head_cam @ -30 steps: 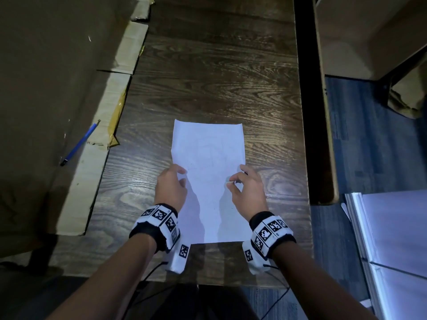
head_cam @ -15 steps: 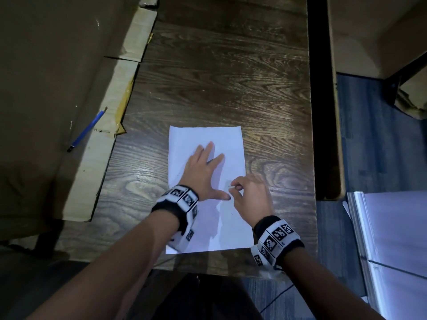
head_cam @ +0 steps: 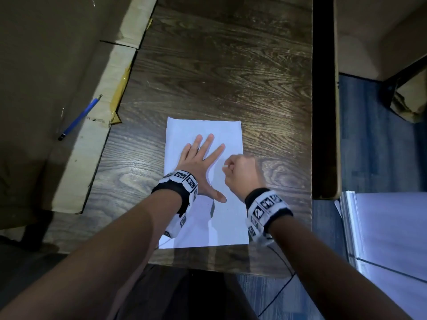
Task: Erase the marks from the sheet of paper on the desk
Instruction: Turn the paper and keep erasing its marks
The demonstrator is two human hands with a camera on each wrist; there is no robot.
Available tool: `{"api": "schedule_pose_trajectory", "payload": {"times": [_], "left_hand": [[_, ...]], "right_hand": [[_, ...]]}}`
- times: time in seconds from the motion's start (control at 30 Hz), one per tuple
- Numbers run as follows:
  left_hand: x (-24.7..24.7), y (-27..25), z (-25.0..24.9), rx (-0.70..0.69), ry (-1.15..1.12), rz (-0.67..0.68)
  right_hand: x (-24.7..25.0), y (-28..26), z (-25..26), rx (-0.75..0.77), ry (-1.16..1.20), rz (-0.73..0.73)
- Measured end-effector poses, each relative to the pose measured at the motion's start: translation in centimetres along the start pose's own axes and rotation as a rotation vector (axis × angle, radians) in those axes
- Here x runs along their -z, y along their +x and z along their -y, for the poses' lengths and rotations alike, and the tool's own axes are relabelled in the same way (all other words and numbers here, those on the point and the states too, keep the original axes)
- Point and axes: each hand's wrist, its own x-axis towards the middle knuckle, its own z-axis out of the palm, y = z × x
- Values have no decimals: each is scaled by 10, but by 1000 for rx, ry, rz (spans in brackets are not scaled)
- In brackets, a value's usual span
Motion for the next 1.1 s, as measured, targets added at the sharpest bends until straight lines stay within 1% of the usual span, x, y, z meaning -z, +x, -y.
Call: {"api": "schedule_pose_trajectory", "payload": {"times": [0.03, 0.1, 0.13, 0.2, 0.27, 0.33, 0.4, 0.47, 0.5, 0.53, 0.6, 0.67, 0.7, 0.77, 0.87, 0.93, 1.03, 1.1], "left_hand": [[0, 0, 0, -1, -2, -3], [-1, 0, 1, 4, -1, -3], [-1, 0, 1, 5, 0, -8], [-1, 1, 1, 0, -4, -9], [-1, 1, 0, 3, -9, 0], [0, 0, 0, 7, -5, 3], [0, 0, -1, 5, -11, -6], [0, -1, 0, 6, -19, -13], [0, -1, 0, 6, -19, -13], [-1, 0, 0, 5, -17, -14], [0, 0, 0, 1, -21, -8], [1, 1, 0, 8, -18, 3], [1, 1, 0, 10, -16, 8], [1, 1, 0, 7, -20, 6], [1, -1, 0, 12, -10, 3], [0, 0, 0, 9, -4, -2], [1, 2, -1, 12, -19, 13], [1, 1, -1, 15, -17, 13]], "right_hand": [[-3, -10, -2, 8, 15, 0], [-8, -27, -4, 15, 42, 55], [-8, -26, -4, 21, 50, 77], [-6, -9, -1, 44, 44, 38], [-4, 12, 2, 26, 67, -16], [-8, 16, 1, 5, 95, -53], [-13, -3, -3, -2, 97, -71], [-16, -24, -7, -9, 113, -26], [-15, -27, -7, -6, 115, -1], [-12, -20, -4, -5, 102, 5], [-8, 6, 1, 1, 98, -47], [-4, 25, 8, -17, 123, -64], [-6, 27, 8, -22, 126, -74], [-11, 10, 4, -42, 109, -84], [-14, -18, 2, -39, 100, -6], [-7, -4, 8, -31, 97, 2], [-3, 26, 14, -45, 137, -60], [-9, 19, 10, -74, 144, -81]]}}
